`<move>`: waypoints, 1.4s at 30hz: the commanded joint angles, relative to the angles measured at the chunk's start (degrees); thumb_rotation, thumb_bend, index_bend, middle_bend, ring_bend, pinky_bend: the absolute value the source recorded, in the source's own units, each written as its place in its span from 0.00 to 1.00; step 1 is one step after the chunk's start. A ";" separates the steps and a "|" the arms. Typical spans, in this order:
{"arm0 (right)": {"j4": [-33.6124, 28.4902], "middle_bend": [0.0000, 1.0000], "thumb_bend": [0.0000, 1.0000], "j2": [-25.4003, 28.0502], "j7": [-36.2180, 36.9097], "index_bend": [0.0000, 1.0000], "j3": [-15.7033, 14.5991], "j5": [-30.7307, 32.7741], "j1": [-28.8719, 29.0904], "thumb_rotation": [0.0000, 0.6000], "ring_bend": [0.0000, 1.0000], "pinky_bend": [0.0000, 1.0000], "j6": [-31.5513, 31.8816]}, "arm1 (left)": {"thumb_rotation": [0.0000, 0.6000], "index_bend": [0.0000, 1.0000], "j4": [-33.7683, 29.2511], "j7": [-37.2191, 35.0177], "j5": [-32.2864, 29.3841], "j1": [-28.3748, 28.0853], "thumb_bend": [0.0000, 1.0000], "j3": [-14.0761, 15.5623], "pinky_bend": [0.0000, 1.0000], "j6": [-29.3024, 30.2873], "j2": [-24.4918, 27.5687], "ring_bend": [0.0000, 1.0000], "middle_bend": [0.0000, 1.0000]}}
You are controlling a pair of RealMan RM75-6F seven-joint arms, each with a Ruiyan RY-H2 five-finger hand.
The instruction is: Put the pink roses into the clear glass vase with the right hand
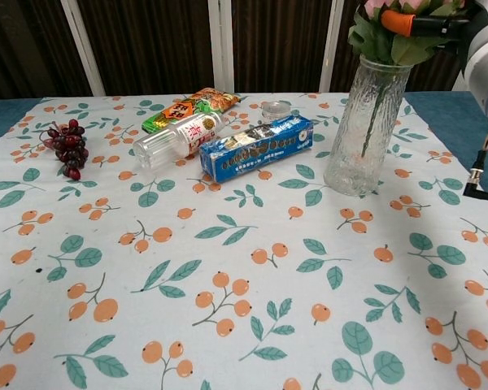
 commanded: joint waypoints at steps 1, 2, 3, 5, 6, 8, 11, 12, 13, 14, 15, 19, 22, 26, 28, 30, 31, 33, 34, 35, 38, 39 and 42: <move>-0.52 0.36 0.32 0.45 -0.11 0.35 -0.37 -0.48 -0.38 1.00 0.41 0.22 -0.30 | 1.00 0.00 -0.02 0.00 0.07 -0.01 0.00 0.00 0.00 0.04 0.00 0.00 0.00; -0.90 0.32 0.32 0.79 -0.05 0.29 -0.61 -0.88 -0.58 1.00 0.37 0.19 -0.53 | 1.00 0.00 -0.02 0.03 0.14 -0.01 0.00 0.02 0.00 0.08 -0.01 0.00 0.00; -1.36 0.26 0.32 1.14 0.04 0.20 -0.75 -1.15 -0.79 1.00 0.31 0.16 -0.76 | 1.00 0.00 -0.02 0.02 0.18 -0.01 0.00 0.03 0.00 0.10 -0.02 0.00 0.00; -2.69 0.17 0.32 2.05 0.08 0.06 -1.28 -1.75 -1.29 1.00 0.21 0.11 -1.50 | 1.00 0.00 -0.03 -0.02 0.13 -0.03 0.00 0.03 0.00 0.04 -0.04 0.00 0.00; -3.26 0.12 0.32 2.52 -0.01 0.01 -1.54 -1.96 -1.47 1.00 0.16 0.09 -1.98 | 1.00 0.00 -0.07 -0.04 0.09 -0.04 0.00 0.04 0.00 -0.01 -0.02 0.00 0.00; -4.82 0.06 0.32 3.67 -0.28 0.00 -2.33 -2.27 -2.00 1.00 0.09 0.06 -3.15 | 1.00 0.00 -0.16 -0.06 0.06 -0.08 0.00 0.06 0.00 -0.11 0.02 0.00 0.00; -6.76 0.00 0.31 4.97 -0.67 0.00 -3.09 -2.23 -2.76 1.00 0.02 0.03 -4.33 | 1.00 0.00 -0.23 0.00 0.07 -0.09 0.00 0.08 0.00 -0.09 0.05 0.00 0.00; -7.24 0.00 0.31 5.29 -0.81 0.00 -3.31 -2.14 -2.98 1.00 0.00 0.02 -4.63 | 1.00 0.00 -0.23 0.00 0.07 -0.09 0.00 0.07 0.00 -0.09 0.05 0.00 0.00; -7.87 0.00 0.31 5.74 -0.97 0.00 -3.56 -1.98 -3.26 1.00 0.00 0.01 -5.07 | 1.00 0.00 -0.27 -0.04 0.05 -0.09 0.00 0.08 0.00 -0.11 0.05 0.00 0.00; -8.31 0.00 0.31 6.09 -1.06 0.00 -3.74 -1.92 -3.46 1.00 0.00 0.00 -5.35 | 1.00 0.00 -0.29 -0.07 0.07 -0.09 0.00 0.09 0.00 -0.11 0.08 0.00 0.00; -8.70 0.00 0.31 6.45 -1.17 0.00 -3.94 -1.88 -3.68 1.00 0.00 0.00 -5.63 | 1.00 0.00 -0.30 -0.09 0.08 -0.09 0.00 0.10 0.00 -0.10 0.09 0.00 0.00; -10.56 0.00 0.31 8.30 -1.65 0.00 -4.42 -1.44 -4.54 1.00 0.00 0.00 -6.87 | 1.00 0.00 -0.33 -0.17 0.07 -0.09 0.00 0.13 0.00 -0.13 0.13 0.00 0.00; -12.30 0.00 0.31 10.15 -2.38 0.00 -4.81 -1.20 -5.32 1.00 0.00 0.00 -7.61 | 1.00 0.00 -0.41 -0.20 0.08 -0.10 0.00 0.15 0.00 -0.13 0.12 0.00 0.00; -14.13 0.00 0.31 11.89 -2.80 0.00 -5.14 -0.70 -6.15 1.00 0.00 0.00 -8.28 | 1.00 0.00 -0.56 -0.15 -0.01 -0.12 0.00 0.13 0.00 -0.19 0.14 0.00 0.00; -14.74 0.00 0.31 12.41 -2.95 0.00 -5.50 -0.80 -6.52 1.00 0.00 0.00 -8.38 | 1.00 0.00 -0.61 -0.11 -0.09 -0.11 0.00 0.10 0.00 -0.17 0.13 0.00 0.00; -15.45 0.00 0.31 12.98 -3.04 0.00 -5.93 -0.97 -6.94 1.00 0.00 0.00 -8.50 | 1.00 0.00 -0.64 -0.08 -0.14 -0.10 0.00 0.10 0.00 -0.18 0.12 0.00 0.00; -15.94 0.00 0.31 13.32 -3.12 0.00 -6.38 -1.22 -7.28 1.00 0.00 0.00 -8.52 | 1.00 0.00 -0.67 -0.04 -0.17 -0.10 0.00 0.10 0.00 -0.18 0.12 0.00 0.00; -17.21 0.00 0.31 14.49 -3.40 0.00 -7.45 -1.71 -8.08 1.00 0.00 0.00 -8.93 | 1.00 0.00 -0.70 0.02 -0.24 -0.10 0.00 0.08 0.00 -0.19 0.11 0.00 0.00; -17.58 0.00 0.31 14.82 -3.40 0.00 -7.70 -1.86 -8.31 1.00 0.00 0.00 -9.02 | 1.00 0.00 -0.71 0.04 -0.26 -0.10 0.00 0.08 0.00 -0.19 0.11 0.00 0.00; -18.03 0.00 0.31 15.26 -3.40 0.00 -8.05 -2.11 -8.64 1.00 0.00 0.00 -9.06 | 1.00 0.00 -0.73 0.06 -0.29 -0.09 0.00 0.07 0.00 -0.19 0.12 0.00 0.00; -18.84 0.00 0.31 16.16 -3.45 0.00 -8.87 -2.83 -9.36 1.00 0.00 0.00 -9.03 | 1.00 0.00 -0.78 0.10 -0.30 -0.08 0.00 0.06 0.00 -0.15 0.13 0.00 0.00; -19.19 0.00 0.31 16.66 -3.48 0.00 -9.24 -3.07 -9.69 1.00 0.00 0.00 -9.13 | 1.00 0.00 -0.79 0.07 -0.28 -0.05 0.00 0.07 0.00 -0.10 0.13 0.00 0.00; -20.64 0.00 0.31 18.96 -3.43 0.00 -10.57 -4.25 -11.33 1.00 0.00 0.00 -8.98 | 1.00 0.00 -0.76 -0.01 -0.25 0.01 0.00 0.04 0.00 0.07 0.13 0.00 0.00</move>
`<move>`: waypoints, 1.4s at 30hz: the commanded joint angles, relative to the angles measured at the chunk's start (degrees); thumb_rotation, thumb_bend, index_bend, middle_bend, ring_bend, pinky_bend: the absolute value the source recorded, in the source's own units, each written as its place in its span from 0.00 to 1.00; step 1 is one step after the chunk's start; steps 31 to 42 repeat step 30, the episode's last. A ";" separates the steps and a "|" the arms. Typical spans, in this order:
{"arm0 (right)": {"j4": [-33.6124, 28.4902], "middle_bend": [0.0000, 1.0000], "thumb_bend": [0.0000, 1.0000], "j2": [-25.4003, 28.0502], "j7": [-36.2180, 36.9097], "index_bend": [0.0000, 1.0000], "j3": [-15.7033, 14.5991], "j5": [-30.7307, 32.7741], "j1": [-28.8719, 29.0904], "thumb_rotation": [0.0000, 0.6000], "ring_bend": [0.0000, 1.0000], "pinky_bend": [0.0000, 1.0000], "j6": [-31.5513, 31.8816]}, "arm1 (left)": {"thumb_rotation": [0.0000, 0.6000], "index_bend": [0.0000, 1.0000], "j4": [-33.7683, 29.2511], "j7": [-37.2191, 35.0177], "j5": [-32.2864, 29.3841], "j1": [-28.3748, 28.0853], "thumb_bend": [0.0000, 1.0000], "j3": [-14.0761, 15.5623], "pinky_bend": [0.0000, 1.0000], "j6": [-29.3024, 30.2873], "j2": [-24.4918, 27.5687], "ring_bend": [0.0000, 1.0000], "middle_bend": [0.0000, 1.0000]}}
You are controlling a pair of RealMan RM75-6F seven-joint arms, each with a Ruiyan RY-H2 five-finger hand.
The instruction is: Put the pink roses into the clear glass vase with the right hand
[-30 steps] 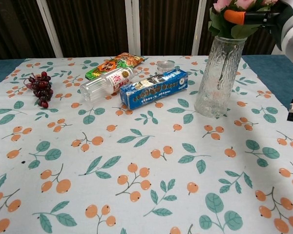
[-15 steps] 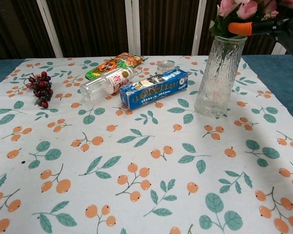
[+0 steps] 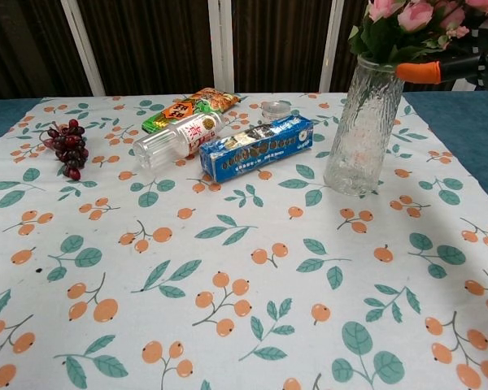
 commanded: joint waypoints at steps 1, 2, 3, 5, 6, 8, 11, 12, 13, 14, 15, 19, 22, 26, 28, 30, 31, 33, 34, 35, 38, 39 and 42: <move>-1.47 0.00 0.31 3.06 -0.37 0.00 -1.92 -1.75 -2.20 1.00 0.00 0.00 0.39 | 1.00 0.00 0.03 -0.08 0.00 0.05 0.00 -0.02 0.00 0.11 0.01 0.00 0.00; -1.62 0.00 0.31 3.68 -0.45 0.00 -2.28 -2.11 -2.63 1.00 0.00 0.00 0.51 | 1.00 0.00 0.03 -0.09 0.01 0.06 0.00 -0.02 0.00 0.11 0.02 0.00 0.00; -1.81 0.00 0.31 4.61 -0.47 0.00 -2.85 -2.61 -3.29 1.00 0.00 0.00 0.61 | 1.00 0.00 0.04 -0.11 0.02 0.07 0.00 0.01 0.00 0.11 0.04 0.00 0.00; -1.97 0.00 0.31 5.92 -0.39 0.00 -3.66 -3.14 -4.21 1.00 0.00 0.00 0.60 | 1.00 0.00 0.05 -0.11 0.04 0.09 0.00 0.04 0.00 0.11 0.06 0.00 0.00; -2.06 0.00 0.31 7.04 -0.54 0.00 -4.36 -3.28 -4.95 1.00 0.00 0.00 0.49 | 1.00 0.00 0.06 -0.12 0.05 0.10 0.00 0.05 0.00 0.13 0.07 0.00 0.00; -2.12 0.00 0.31 8.64 -1.26 0.00 -5.37 -3.18 -5.98 1.00 0.00 0.00 0.46 | 1.00 0.00 0.05 -0.15 0.07 0.12 0.00 0.04 0.00 0.18 0.09 0.00 0.00; -1.02 0.00 0.31 11.41 -4.11 0.00 -7.89 -3.75 -8.19 1.00 0.00 0.00 1.63 | 1.00 0.00 0.10 -0.11 0.11 0.21 0.00 0.03 0.00 0.39 0.11 0.00 0.00; -0.56 0.00 0.31 12.48 -5.43 0.00 -9.15 -4.53 -9.25 1.00 0.00 0.00 2.53 | 1.00 0.00 0.15 -0.06 0.15 0.25 0.00 0.03 0.00 0.48 0.11 0.00 0.00; 0.04 0.00 0.31 13.49 -6.79 0.00 -10.54 -5.63 -10.43 1.00 0.00 0.00 3.75 | 1.00 0.00 0.24 0.07 0.16 0.27 0.00 0.01 0.00 0.57 0.09 0.00 0.00; 0.54 0.00 0.31 14.31 -7.89 0.00 -11.83 -6.96 -11.51 1.00 0.00 0.00 4.95 | 1.00 0.00 0.31 0.21 0.15 0.30 0.00 0.00 0.00 0.64 0.05 0.00 0.00; 1.24 0.00 0.31 15.29 -9.32 0.00 -13.66 -9.05 -13.01 1.00 0.00 0.00 6.75 | 1.00 0.00 0.39 0.41 0.08 0.33 0.00 -0.04 0.00 0.71 -0.04 0.00 0.00; 4.51 0.00 0.31 17.12 -16.32 0.00 -19.46 -17.62 -17.37 1.00 0.00 0.00 14.05 | 1.00 0.00 0.92 2.01 0.01 0.46 0.00 -0.28 0.00 1.36 -0.56 0.00 0.00; 6.03 0.00 0.31 17.69 -22.33 0.00 -22.72 -22.55 -19.77 1.00 0.00 0.00 18.20 | 1.00 0.00 1.65 4.12 0.00 0.67 0.00 -0.50 0.00 2.20 -1.11 0.00 0.00; 7.01 0.00 0.31 17.71 -25.91 0.00 -24.28 -26.59 -21.31 1.00 0.00 0.00 21.43 | 1.00 0.00 2.24 6.59 -0.44 1.02 0.00 -0.81 0.00 3.11 -1.95 0.00 0.00; 7.34 0.00 0.31 17.45 -25.96 0.00 -24.29 -27.44 -21.38 1.00 0.00 0.00 21.64 | 1.00 0.00 2.26 7.57 -0.82 1.10 0.00 -0.85 0.00 3.09 -2.07 0.00 0.00; 7.31 0.00 0.31 17.34 -25.80 0.00 -24.33 -27.46 -21.27 1.00 0.00 0.00 20.87 | 1.00 0.00 2.07 8.33 -1.23 1.17 0.00 -0.84 0.00 2.94 -2.08 0.00 0.00; 7.31 0.00 0.31 17.34 -25.80 0.00 -24.33 -27.46 -21.27 1.00 0.00 0.00 20.87 | 1.00 0.00 2.07 8.33 -1.23 1.17 0.00 -0.84 0.00 2.94 -2.08 0.00 0.00; 7.31 0.00 0.31 17.34 -25.80 0.00 -24.33 -27.46 -21.27 1.00 0.00 0.00 20.87 | 1.00 0.00 2.07 8.33 -1.23 1.17 0.00 -0.84 0.00 2.94 -2.08 0.00 0.00; 7.31 0.00 0.31 17.34 -25.80 0.00 -24.33 -27.46 -21.27 1.00 0.00 0.00 20.87 | 1.00 0.00 2.07 8.33 -1.23 1.17 0.00 -0.84 0.00 2.94 -2.08 0.00 0.00; 7.31 0.00 0.31 17.34 -25.80 0.00 -24.33 -27.46 -21.27 1.00 0.00 0.00 20.87 | 1.00 0.00 2.07 8.33 -1.23 1.17 0.00 -0.84 0.00 2.94 -2.08 0.00 0.00; 7.31 0.00 0.31 17.34 -25.80 0.00 -24.33 -27.46 -21.27 1.00 0.00 0.00 20.87 | 1.00 0.00 2.07 8.33 -1.23 1.17 0.00 -0.84 0.00 2.94 -2.08 0.00 0.00; 7.31 0.00 0.31 17.34 -25.80 0.00 -24.33 -27.46 -21.27 1.00 0.00 0.00 20.87 | 1.00 0.00 2.07 8.33 -1.23 1.17 0.00 -0.84 0.00 2.94 -2.08 0.00 0.00; 7.31 0.00 0.31 17.34 -25.80 0.00 -24.33 -27.46 -21.27 1.00 0.00 0.00 20.87 | 1.00 0.00 2.07 8.33 -1.23 1.17 0.00 -0.84 0.00 2.94 -2.08 0.00 0.00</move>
